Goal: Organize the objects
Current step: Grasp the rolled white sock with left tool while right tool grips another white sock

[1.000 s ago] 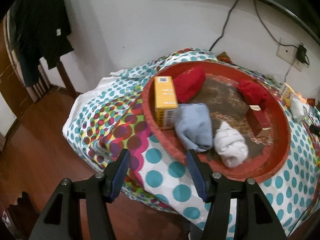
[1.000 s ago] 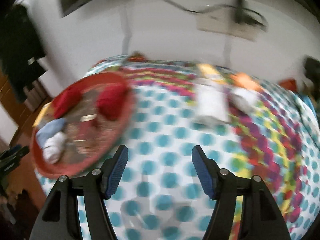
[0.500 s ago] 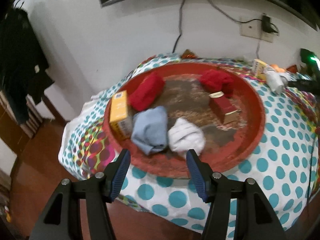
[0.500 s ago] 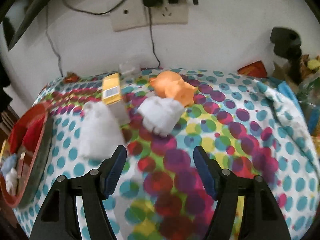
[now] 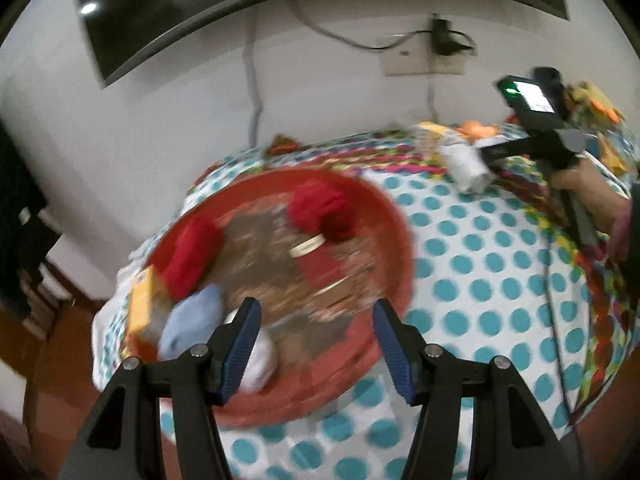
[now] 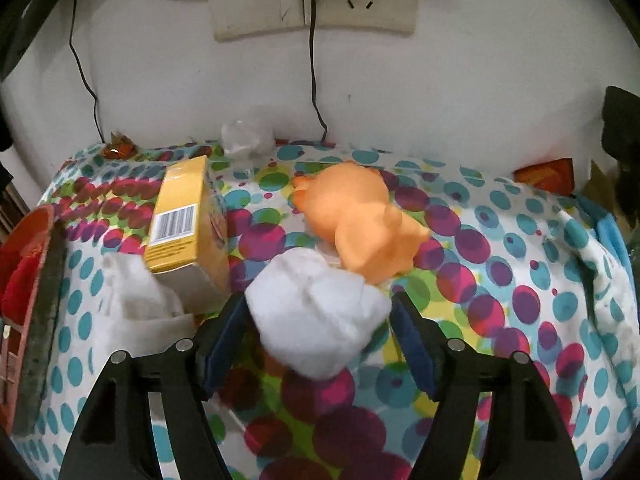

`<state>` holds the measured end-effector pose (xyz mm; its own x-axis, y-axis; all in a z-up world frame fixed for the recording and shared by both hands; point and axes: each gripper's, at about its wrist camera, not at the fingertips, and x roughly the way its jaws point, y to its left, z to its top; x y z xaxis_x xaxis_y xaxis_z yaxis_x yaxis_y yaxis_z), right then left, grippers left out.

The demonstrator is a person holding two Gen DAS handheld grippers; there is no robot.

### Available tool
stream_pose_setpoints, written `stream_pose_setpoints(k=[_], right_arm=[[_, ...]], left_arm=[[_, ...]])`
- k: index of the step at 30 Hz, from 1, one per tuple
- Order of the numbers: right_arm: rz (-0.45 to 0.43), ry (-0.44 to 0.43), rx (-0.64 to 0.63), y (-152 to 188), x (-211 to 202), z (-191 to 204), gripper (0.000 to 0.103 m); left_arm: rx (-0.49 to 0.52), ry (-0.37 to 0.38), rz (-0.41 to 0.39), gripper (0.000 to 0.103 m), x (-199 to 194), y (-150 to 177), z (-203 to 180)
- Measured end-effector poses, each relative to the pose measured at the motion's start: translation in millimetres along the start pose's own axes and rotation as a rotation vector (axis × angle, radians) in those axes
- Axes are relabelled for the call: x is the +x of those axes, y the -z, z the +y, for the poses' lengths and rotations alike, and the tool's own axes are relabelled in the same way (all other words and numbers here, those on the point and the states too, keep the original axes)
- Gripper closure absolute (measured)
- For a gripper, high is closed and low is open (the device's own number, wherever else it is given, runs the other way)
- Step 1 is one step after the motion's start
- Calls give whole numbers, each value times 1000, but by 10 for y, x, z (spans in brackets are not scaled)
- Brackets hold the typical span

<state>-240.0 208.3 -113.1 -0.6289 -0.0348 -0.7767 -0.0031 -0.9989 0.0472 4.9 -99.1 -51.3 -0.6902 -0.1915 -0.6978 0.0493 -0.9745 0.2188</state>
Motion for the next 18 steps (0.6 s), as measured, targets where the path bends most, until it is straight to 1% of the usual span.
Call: stream_pose_setpoints(k=[1, 3, 4, 6, 7, 9, 12, 14, 16, 18], right_arm=[[-3, -8, 7, -4, -4, -11, 48], [-6, -19, 3, 13, -20, -22, 52], [-5, -19, -5, 27, -31, -25, 56], [-12, -32, -16, 84, -99, -46, 57], [-15, -35, -21, 124, -152, -62, 57], [-23, -48, -26, 216, -271, -115, 57], [-17, -70, -10, 386, -450, -226, 57], [-16, -92, -2, 506, -559, -296, 57], [-4, -108, -16, 610, -612, -326, 57], [-1, -140, -12, 706, -633, -389, 57]], left_arm=[[8, 34, 4, 43, 39, -72, -90], [2, 86, 13, 43, 114, -170, -213], [0, 105, 14, 43, 159, -227, -283], [8, 126, -3, 43, 255, -340, -440], [10, 130, 5, 43, 321, -403, -529], [22, 190, -9, 43, 424, -504, -680], [43, 225, -30, 43, 584, -654, -912], [54, 218, -19, 43, 725, -764, -1067], [61, 251, -13, 43, 832, -852, -1182], [51, 257, -1, 43, 960, -947, -1306]])
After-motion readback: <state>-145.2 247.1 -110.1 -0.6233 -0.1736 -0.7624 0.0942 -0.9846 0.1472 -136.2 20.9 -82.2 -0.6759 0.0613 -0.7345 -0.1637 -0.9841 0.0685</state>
